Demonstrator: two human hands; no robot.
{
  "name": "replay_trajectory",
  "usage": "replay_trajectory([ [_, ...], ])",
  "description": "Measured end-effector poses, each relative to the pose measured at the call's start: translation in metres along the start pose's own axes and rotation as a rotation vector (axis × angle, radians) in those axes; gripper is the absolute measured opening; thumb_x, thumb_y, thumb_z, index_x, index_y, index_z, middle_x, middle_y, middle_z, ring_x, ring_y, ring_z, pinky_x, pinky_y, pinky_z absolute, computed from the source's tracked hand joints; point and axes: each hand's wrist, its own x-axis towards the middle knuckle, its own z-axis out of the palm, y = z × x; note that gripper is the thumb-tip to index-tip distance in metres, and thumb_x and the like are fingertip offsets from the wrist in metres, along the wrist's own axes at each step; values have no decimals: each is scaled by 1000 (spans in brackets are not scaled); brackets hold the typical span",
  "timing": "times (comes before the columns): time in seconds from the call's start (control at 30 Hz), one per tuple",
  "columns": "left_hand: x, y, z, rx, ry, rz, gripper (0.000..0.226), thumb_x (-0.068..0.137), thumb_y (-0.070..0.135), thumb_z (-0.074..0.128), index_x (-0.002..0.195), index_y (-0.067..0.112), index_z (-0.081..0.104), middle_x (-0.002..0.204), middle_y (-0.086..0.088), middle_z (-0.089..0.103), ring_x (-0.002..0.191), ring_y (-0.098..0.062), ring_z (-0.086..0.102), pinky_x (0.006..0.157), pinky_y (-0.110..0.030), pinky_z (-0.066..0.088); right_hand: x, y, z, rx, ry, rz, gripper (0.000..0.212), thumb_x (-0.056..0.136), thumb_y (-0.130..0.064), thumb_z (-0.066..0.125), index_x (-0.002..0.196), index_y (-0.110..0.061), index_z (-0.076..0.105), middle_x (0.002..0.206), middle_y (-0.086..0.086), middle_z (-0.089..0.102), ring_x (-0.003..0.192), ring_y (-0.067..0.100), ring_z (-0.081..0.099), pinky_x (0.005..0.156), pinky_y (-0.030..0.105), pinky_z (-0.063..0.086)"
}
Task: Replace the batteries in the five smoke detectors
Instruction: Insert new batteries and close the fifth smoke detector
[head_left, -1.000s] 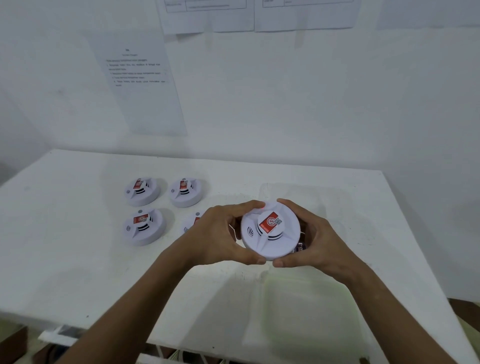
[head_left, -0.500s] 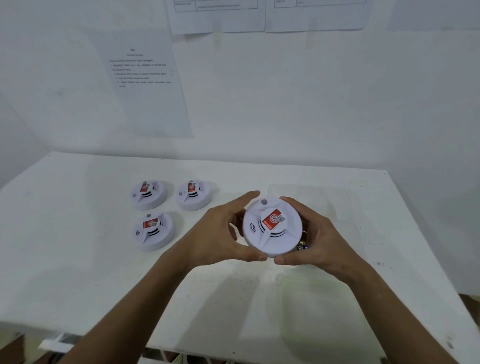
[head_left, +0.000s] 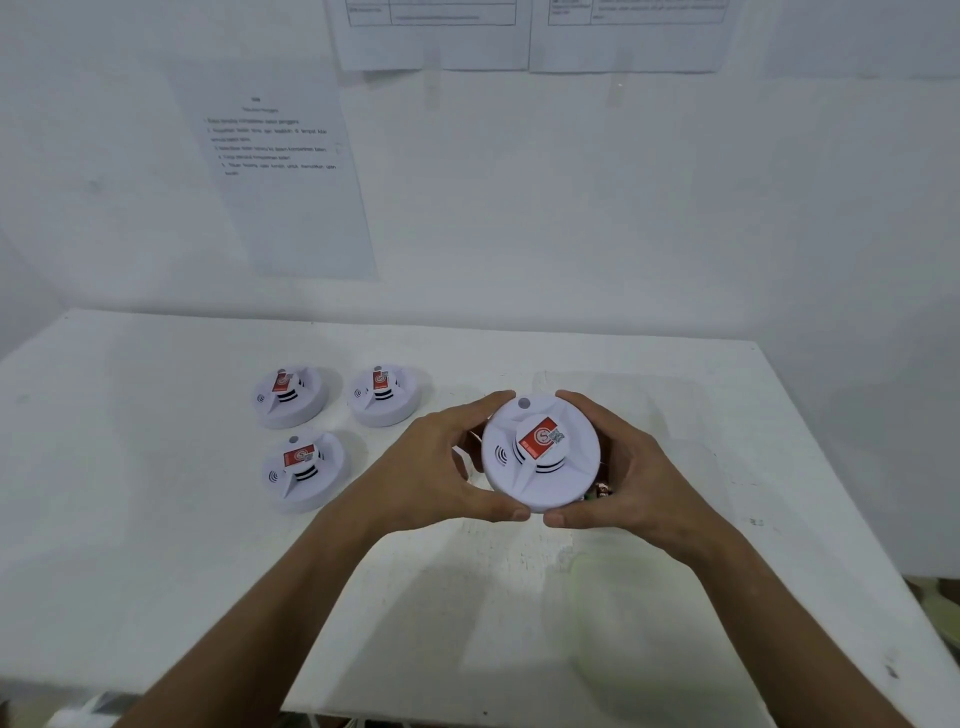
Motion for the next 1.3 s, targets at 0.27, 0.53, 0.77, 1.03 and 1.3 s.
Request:
replay_trajectory([
  [0.27, 0, -1, -3, -15, -1, 23, 80, 67, 37, 87, 135, 39, 46, 114, 16, 65, 93, -16, 62, 75, -27, 57, 2, 3, 3, -8, 2, 21, 97, 62, 1, 90, 143, -23, 43, 134, -15, 61, 127, 11, 56, 97, 23, 52],
  [0.53, 0, -3, -10, -25, 0, 34, 78, 66, 34, 87, 133, 37, 48, 110, 18, 65, 89, -11, 60, 71, -15, 49, 5, 1, 7, -15, 3, 19, 95, 63, 2, 89, 141, -25, 43, 133, -15, 61, 125, 11, 57, 94, 23, 53],
  [0.77, 1, -4, -12, -25, -4, 38, 78, 67, 34, 87, 134, 35, 48, 110, 17, 66, 90, -11, 61, 71, -14, 48, 9, 2, 8, -33, 3, 19, 96, 63, 1, 89, 143, -24, 42, 133, -16, 61, 123, 10, 58, 91, 22, 54],
  [1.03, 1, -4, -16, -12, 10, 27, 80, 66, 33, 88, 135, 37, 47, 108, 21, 65, 89, -5, 60, 73, -13, 50, 12, -1, 10, -61, 4, 28, 95, 64, -6, 90, 143, -27, 42, 133, -13, 61, 121, 17, 59, 95, 43, 56],
  [1.3, 5, -9, -18, 22, 20, 32, 82, 66, 37, 87, 136, 39, 46, 110, 21, 65, 92, -7, 61, 74, -13, 50, 18, 3, 11, -68, 8, 33, 97, 63, -11, 92, 144, -28, 41, 133, -11, 60, 119, 20, 60, 94, 52, 54],
])
